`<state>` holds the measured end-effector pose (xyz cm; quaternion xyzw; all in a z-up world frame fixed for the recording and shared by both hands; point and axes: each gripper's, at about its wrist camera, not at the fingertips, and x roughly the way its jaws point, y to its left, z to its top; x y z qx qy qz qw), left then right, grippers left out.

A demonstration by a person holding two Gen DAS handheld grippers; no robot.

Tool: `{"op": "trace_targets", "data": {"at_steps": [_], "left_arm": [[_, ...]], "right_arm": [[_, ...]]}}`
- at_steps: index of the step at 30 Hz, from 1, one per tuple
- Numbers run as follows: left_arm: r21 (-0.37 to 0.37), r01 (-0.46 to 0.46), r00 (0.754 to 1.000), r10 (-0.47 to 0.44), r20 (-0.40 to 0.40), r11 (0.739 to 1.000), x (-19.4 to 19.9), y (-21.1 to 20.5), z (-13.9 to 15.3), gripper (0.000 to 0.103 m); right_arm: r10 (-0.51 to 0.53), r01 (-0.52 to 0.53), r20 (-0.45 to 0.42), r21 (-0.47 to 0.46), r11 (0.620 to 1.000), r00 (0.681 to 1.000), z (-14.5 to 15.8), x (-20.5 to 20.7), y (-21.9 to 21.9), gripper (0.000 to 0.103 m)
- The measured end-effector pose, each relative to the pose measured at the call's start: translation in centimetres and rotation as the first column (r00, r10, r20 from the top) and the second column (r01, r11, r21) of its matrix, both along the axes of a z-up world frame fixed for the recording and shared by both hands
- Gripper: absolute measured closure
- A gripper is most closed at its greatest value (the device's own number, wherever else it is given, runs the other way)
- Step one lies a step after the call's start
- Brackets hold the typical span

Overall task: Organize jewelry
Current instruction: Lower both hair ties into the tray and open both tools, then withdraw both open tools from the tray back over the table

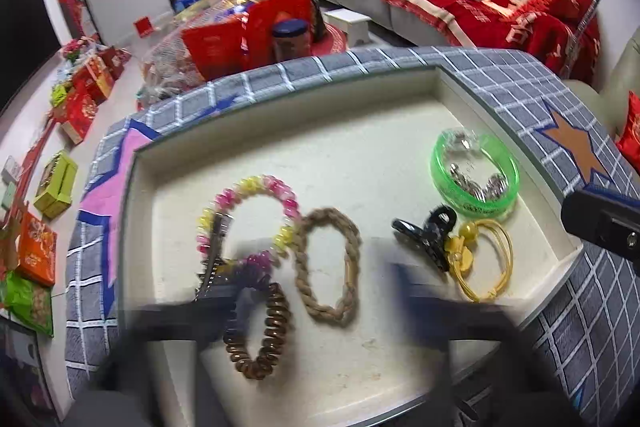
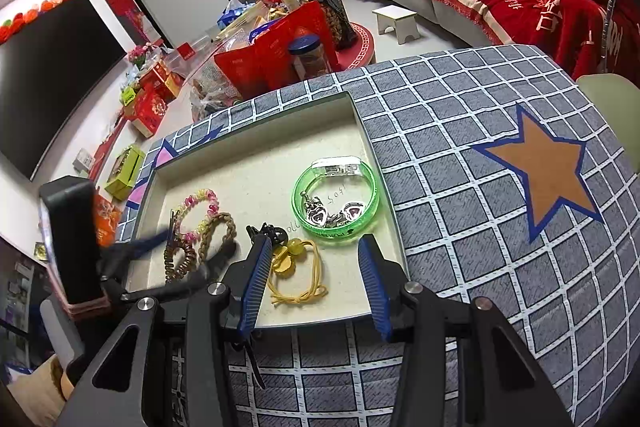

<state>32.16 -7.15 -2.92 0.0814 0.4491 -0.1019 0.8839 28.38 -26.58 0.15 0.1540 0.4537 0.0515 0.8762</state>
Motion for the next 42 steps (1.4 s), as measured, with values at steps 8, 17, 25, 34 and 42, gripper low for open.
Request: {"op": "trace_targets", "data": {"at_steps": [8, 17, 25, 34, 42], "left_arm": [[0.008, 0.001, 0.998, -0.001, 0.062, 1.000, -0.9, -0.1, 1.6, 0.000], [0.027, -0.037, 0.997, 0.035, 0.062, 0.999, -3.2, 2.0, 2.2, 0.000], [-0.021, -0.053, 0.997, 0.054, 0.050, 0.998, -6.1, 4.2, 2.6, 0.000], [-0.042, -0.099, 0.992, 0.102, 0.078, 0.994, -9.9, 5.8, 2.9, 0.000], [-0.063, -0.147, 0.986, 0.151, 0.070, 0.987, -12.1, 6.8, 2.2, 0.000]], "right_arm": [[0.004, -0.004, -0.013, -0.015, 1.000, 1.000, -0.2, -0.3, 0.1, 0.050], [0.050, -0.052, -0.036, -0.078, 0.996, 0.998, -0.7, -1.3, 1.6, 0.028], [0.103, -0.104, -0.017, -0.162, 0.981, 0.995, -0.3, -3.0, 3.4, 0.023], [0.101, -0.099, 0.002, -0.183, 0.978, 0.995, -0.5, -4.6, 3.9, 0.011], [0.090, -0.075, 0.056, -0.224, 0.972, 0.994, -0.4, -6.6, 3.9, 0.011]]}}
